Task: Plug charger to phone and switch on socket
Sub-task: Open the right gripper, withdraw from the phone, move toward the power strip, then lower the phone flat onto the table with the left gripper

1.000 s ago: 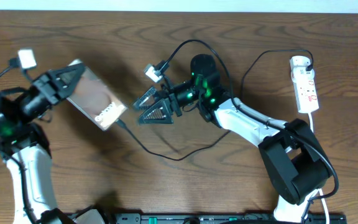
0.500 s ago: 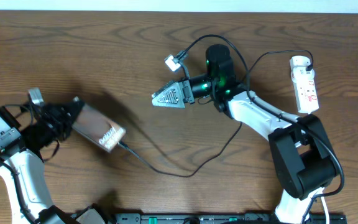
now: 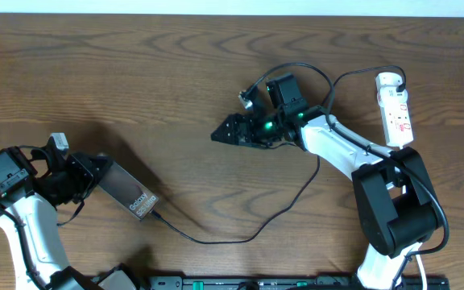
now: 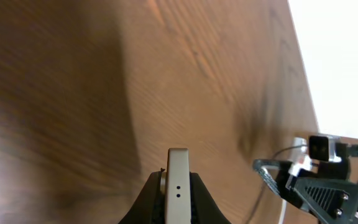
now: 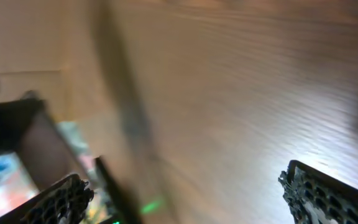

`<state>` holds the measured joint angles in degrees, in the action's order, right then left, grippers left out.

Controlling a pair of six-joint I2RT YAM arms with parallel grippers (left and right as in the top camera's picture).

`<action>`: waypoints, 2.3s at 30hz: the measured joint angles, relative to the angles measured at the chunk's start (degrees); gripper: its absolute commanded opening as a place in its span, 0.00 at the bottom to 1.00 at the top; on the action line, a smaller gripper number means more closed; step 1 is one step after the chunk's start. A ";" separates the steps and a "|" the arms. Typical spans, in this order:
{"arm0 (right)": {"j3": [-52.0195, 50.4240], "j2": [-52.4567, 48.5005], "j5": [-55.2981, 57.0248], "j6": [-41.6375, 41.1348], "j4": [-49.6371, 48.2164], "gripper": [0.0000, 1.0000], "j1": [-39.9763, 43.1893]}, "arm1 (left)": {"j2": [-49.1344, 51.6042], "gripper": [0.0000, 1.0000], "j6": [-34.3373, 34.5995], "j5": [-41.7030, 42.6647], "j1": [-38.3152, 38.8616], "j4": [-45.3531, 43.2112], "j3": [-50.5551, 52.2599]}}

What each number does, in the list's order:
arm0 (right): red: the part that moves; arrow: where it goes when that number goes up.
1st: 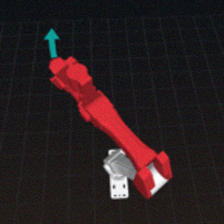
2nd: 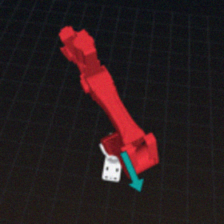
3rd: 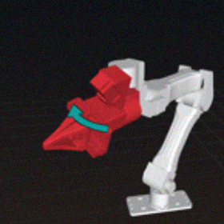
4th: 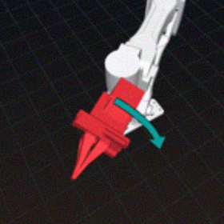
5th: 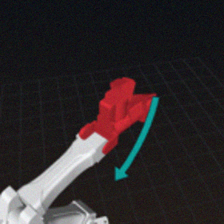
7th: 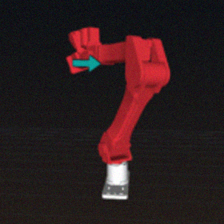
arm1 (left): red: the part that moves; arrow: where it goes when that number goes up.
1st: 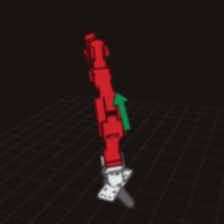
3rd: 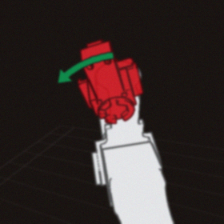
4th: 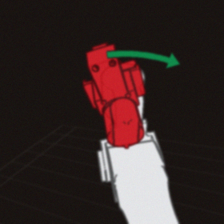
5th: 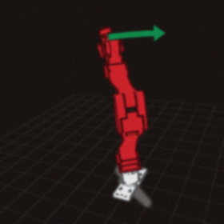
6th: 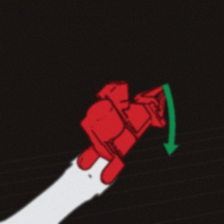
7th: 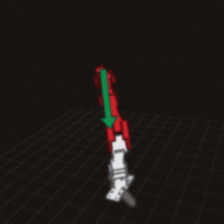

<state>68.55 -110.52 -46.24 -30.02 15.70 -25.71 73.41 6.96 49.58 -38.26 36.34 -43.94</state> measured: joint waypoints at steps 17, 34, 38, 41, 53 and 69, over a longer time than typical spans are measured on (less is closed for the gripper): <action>-0.02 25.09 27.36 5.25 19.28 0.99 2.27 | 7.21 0.07 6.75 -5.01 14.45 -14.32 0.55; -0.02 29.49 35.54 5.33 24.17 0.99 2.23 | 19.32 0.07 11.28 -8.41 16.35 -17.00 1.07; -0.02 29.49 35.65 5.31 24.17 0.99 1.97 | 19.32 0.07 11.30 -9.79 16.35 -16.57 1.07; -0.02 29.49 35.65 5.33 24.20 0.99 1.92 | 19.32 0.08 11.30 -10.32 16.37 -16.41 1.07; -0.02 29.49 35.65 5.33 24.20 0.99 1.92 | 19.32 0.07 11.50 -10.80 16.37 -16.15 1.09; -0.02 29.49 36.02 5.55 24.20 0.99 1.92 | 19.32 0.08 12.76 -10.95 16.37 -16.46 3.23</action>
<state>68.53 -81.03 -10.22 -24.47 39.90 -23.79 92.73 19.73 38.63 -21.89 19.88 -40.71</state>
